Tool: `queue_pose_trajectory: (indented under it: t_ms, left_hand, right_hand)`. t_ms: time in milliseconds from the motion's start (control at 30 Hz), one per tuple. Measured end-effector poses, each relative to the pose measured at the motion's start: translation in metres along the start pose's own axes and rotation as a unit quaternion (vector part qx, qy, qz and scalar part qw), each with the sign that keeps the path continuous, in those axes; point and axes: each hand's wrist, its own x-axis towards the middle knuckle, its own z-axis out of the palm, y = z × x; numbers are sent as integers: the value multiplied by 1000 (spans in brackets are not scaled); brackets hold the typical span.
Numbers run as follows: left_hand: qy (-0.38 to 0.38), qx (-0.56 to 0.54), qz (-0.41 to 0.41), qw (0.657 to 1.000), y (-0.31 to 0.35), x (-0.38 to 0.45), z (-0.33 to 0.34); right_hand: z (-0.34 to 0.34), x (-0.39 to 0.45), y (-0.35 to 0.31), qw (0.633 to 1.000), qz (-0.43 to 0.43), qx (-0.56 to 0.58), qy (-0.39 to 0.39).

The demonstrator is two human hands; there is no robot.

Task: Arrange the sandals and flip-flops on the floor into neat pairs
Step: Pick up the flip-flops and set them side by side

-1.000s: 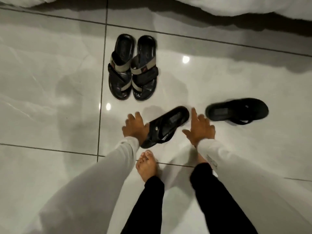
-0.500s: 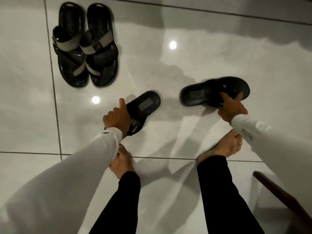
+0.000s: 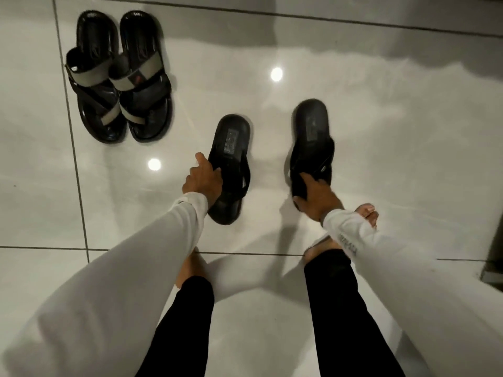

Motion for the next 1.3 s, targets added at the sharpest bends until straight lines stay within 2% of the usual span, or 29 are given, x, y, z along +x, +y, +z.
queue_pose_trajectory:
  t_ms: [100,200,333,433,500,667,800,1033,1300]
  left_hand:
    - [2,-44,10,999,19,4,7]
    - [-50,-99,15,994,24,3,18]
    - [-103,-115,45,987,7,-7,26]
    - [-48,-21,123,991,-13,-18,25]
    - [-13,51,150,987,-15,-25,21]
    - [-5,218,199,955,27,-22,22]
    - [-15,361,147,921,56,-12,37]
    - [6,405,139,904,79,-18,48]
    - [9,422,165,891,159,-22,71]
  right_hand:
    - [24,-13,-3,1000,3,20,-16]
    - [33,-23,-4,999,-16,29,-12]
    - [25,-34,-3,998,-26,-41,49]
    - [10,-39,1,982,-21,-131,138]
    - [-1,-37,1,967,-35,-192,166]
    - [-20,-4,-4,944,-88,-275,160]
    - [-12,19,-10,942,-96,-293,134]
    - [-20,21,3,948,-118,-260,139]
    - [-71,31,53,953,-70,-267,127]
